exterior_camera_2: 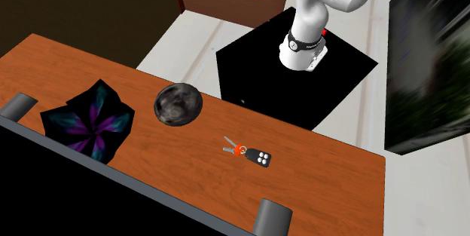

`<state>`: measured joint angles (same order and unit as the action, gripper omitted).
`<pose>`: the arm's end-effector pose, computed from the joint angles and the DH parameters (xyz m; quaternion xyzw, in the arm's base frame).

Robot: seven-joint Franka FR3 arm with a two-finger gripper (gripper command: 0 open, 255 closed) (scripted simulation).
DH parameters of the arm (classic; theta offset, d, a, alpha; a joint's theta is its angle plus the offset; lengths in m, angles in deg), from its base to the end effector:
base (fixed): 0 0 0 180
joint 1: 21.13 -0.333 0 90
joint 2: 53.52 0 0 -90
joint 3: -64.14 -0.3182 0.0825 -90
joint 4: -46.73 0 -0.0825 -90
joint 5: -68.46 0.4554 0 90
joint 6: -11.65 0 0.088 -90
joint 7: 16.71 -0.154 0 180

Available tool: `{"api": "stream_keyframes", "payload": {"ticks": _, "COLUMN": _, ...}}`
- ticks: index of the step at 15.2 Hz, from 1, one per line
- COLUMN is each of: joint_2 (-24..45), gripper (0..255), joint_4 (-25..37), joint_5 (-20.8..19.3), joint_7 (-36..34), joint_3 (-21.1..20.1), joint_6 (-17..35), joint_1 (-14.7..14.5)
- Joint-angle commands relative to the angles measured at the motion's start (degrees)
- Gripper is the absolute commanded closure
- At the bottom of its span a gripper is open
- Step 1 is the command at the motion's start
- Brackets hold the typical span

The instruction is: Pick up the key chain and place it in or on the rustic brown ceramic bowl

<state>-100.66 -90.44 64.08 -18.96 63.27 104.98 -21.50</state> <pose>0.3751 -0.0027 0.5440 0.9986 -0.0099 0.0300 0.0429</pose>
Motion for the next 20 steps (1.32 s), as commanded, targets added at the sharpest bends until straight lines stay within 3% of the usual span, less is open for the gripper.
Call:
{"api": "stream_keyframes", "payload": {"ticks": 1, "joint_2": 0.00, "gripper": 0, "joint_4": 0.00, "joint_5": 0.00, "joint_7": 0.00, "joint_3": 0.00, "joint_6": 0.00, "joint_1": 0.00}}
{"api": "stream_keyframes", "payload": {"ticks": 11, "joint_2": 11.29, "gripper": 0, "joint_4": -4.13, "joint_5": 6.19, "joint_7": -10.15, "joint_3": -7.77, "joint_6": 14.40, "joint_1": -3.05}}
{"api": "stream_keyframes", "payload": {"ticks": 20, "joint_2": 27.00, "gripper": 0, "joint_4": -1.46, "joint_5": 8.68, "joint_7": -19.01, "joint_3": -14.72, "joint_6": 27.13, "joint_1": -4.76}}
